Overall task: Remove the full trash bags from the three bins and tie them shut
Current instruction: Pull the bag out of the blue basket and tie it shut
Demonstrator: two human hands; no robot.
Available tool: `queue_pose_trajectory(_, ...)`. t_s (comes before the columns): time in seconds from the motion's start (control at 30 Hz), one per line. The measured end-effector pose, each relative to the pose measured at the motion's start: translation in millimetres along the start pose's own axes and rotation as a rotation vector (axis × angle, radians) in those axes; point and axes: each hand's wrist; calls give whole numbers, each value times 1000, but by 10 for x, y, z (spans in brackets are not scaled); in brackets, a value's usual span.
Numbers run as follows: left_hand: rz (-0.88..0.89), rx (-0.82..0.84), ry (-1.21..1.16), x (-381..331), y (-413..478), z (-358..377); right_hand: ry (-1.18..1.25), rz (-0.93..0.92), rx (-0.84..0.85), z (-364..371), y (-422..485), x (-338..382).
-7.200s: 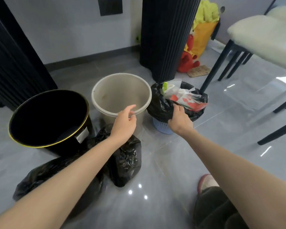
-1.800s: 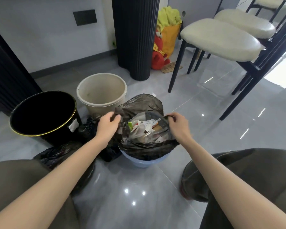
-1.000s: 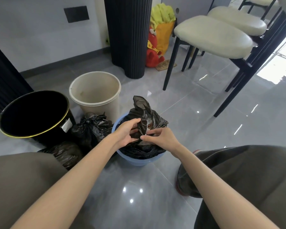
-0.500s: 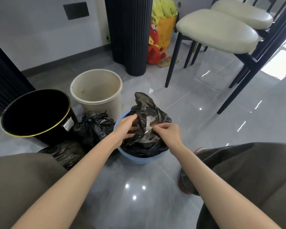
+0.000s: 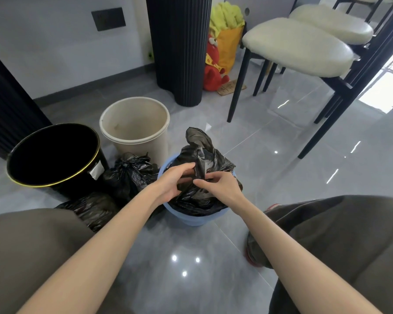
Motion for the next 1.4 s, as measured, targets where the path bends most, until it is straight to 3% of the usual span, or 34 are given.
queue_pose_trajectory(0.2, -26, 66, -25, 13, 57, 113, -75, 23, -118, 59, 76, -106)
queue_pose_trajectory(0.3, 3, -1, 23, -22, 28, 121, -26, 54, -162, 51, 102, -137)
queue_pose_trajectory(0.4, 96, -278, 97, 32, 44, -4, 164, 134, -233, 18, 161, -107)
queue_pose_trajectory(0.47, 144, -547, 302, 155, 99, -154, 229, 149, -302, -11, 212, -77)
queue_pose_trajectory(0.53, 67, -723, 477, 285, 99, -273, 284, 152, -337, -37, 238, -21)
queue_pose_trajectory(0.57, -3, -729, 478, 331, 75, -302, 304, 155, -343, -46, 235, 10)
queue_pose_trajectory(0.7, -269, -377, 126, 467, -9, -300, 286, 178, -332, -59, 220, 125)
queue_pose_trajectory(0.8, -311, -209, 10, 607, 34, -304, 217, 139, -296, -71, 188, 210)
queue_pose_trajectory(1.03, -208, -291, 108, 852, 82, -266, 209, -23, -246, -200, 162, 475)
queue_pose_trajectory(1.23, -218, -118, -90, 890, 189, -186, 301, -145, -296, -306, 170, 769)
queue_pose_trajectory(1.4, -138, -204, -191, 859, 354, -285, 314, -248, -392, -493, 149, 968)
Point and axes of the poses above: each hand's wrist, its own y-axis towards the middle knuckle, its own z-axis out of the palm, x = y × z, and after that the axes turned 2 degrees about -z, right-handed
